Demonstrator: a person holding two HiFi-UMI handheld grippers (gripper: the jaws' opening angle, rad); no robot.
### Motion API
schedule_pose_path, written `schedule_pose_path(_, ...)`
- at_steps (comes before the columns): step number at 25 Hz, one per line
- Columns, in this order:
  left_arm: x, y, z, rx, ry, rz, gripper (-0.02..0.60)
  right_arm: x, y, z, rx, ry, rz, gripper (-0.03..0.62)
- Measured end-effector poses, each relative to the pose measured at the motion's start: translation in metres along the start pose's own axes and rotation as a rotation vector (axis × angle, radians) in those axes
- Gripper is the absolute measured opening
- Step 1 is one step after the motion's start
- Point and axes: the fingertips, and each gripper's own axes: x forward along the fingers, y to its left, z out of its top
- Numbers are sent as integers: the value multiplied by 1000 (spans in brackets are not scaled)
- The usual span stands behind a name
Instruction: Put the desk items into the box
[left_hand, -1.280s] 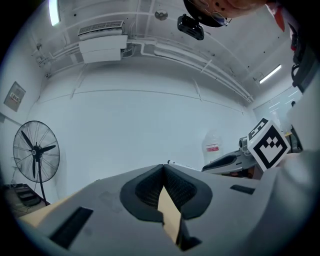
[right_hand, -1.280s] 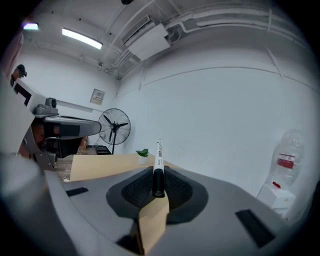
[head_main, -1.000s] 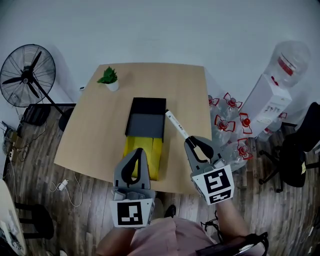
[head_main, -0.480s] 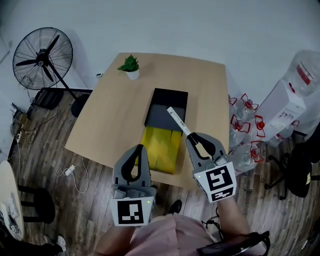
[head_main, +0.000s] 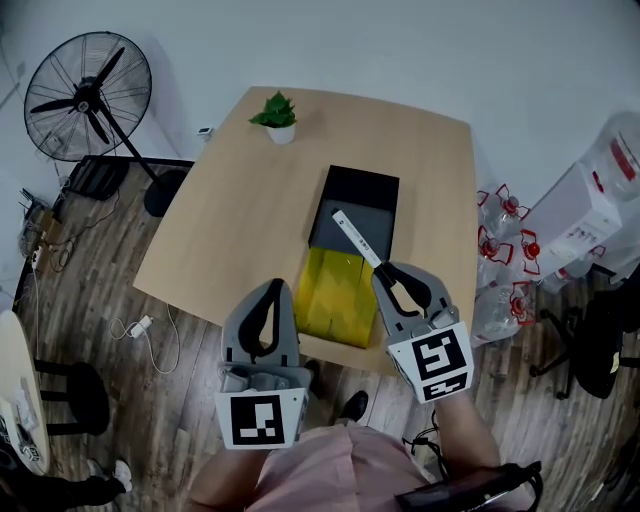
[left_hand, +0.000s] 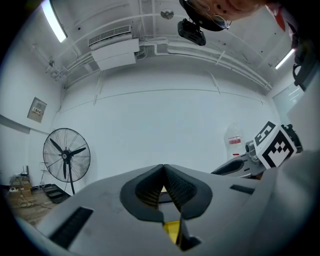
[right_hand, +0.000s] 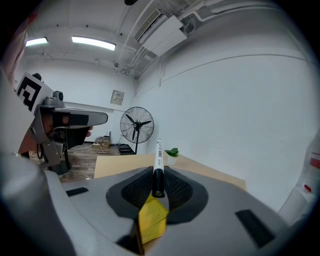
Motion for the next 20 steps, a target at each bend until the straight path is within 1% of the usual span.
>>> schedule_pose_path(5, 5, 16, -13, -17, 39, 3, 11, 15, 10, -15, 21, 48, 15, 67)
schedule_pose_path(9, 8, 26, -24, 13, 47, -3, 11, 24, 20, -34, 46, 93, 29, 69)
schedule_pose_path(11, 12, 28, -28, 14, 53, -9, 11, 27, 22, -45, 58, 115, 35, 67)
schedule_pose_path(13, 14, 30, -34, 1, 69, -14, 11, 31, 27, -58, 74, 142, 41, 67)
schedule_pose_path(16, 17, 32, -49, -38, 119, -13, 11, 38, 35, -77, 93, 186, 52, 69)
schedule_pose_path(20, 21, 37, -69, -41, 158, -26, 11, 47, 44, -102, 109, 244, 58, 69)
